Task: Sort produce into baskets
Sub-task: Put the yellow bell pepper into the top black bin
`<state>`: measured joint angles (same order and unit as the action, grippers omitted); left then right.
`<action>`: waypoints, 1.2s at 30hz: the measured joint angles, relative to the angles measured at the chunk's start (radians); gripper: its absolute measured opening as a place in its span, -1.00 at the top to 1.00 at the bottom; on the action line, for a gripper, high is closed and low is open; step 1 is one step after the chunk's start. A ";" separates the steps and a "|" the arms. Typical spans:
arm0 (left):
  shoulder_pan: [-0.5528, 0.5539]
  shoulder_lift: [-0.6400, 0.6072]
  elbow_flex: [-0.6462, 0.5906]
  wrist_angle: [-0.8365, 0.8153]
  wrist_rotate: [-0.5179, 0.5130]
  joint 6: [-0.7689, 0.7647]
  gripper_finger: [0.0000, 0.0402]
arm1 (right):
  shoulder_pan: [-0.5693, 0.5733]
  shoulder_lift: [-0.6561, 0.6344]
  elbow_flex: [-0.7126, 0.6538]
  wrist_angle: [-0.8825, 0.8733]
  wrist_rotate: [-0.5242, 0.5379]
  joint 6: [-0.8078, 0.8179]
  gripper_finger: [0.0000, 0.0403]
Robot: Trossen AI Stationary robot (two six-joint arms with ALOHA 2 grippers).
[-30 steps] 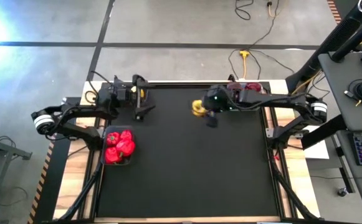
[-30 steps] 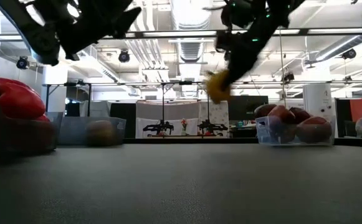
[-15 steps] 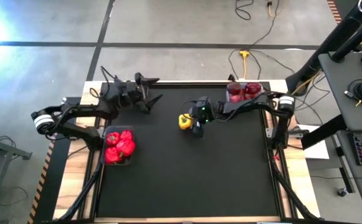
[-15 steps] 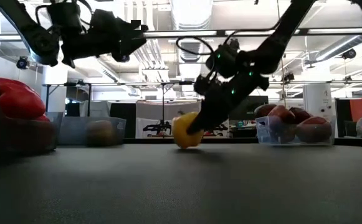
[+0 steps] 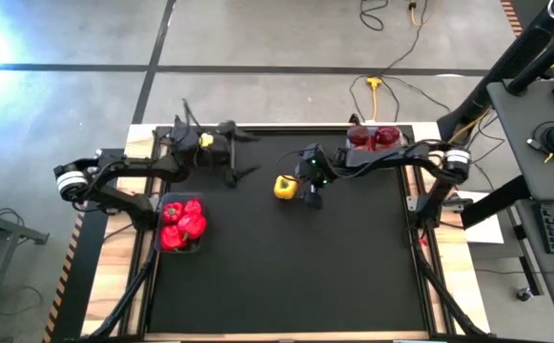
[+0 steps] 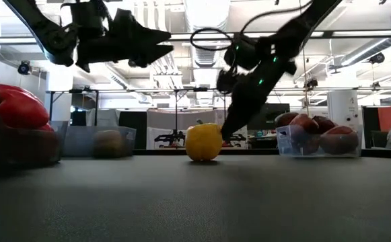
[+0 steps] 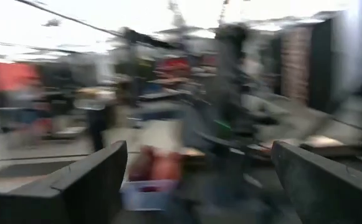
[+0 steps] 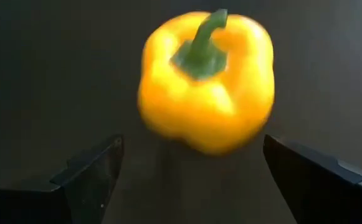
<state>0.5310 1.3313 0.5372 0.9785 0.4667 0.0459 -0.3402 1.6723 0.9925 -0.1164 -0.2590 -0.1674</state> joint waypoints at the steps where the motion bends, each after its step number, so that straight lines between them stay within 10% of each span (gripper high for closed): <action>1: -0.011 0.012 0.005 -0.010 0.043 0.001 -0.89 | 0.001 -0.022 0.010 -0.064 0.000 0.001 -0.87; 18: -0.066 0.328 0.200 -0.422 -0.005 0.204 -0.89 | 0.231 -0.473 0.019 -0.271 0.160 0.288 -0.87; 36: -0.170 0.636 0.333 -0.417 -0.048 0.224 -0.79 | 0.368 -0.511 0.017 -0.275 0.266 0.344 -0.87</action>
<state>0.3605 1.9678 0.8707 0.5613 0.4184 0.2703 0.0281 1.1612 1.0099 -0.3917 0.0073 0.1767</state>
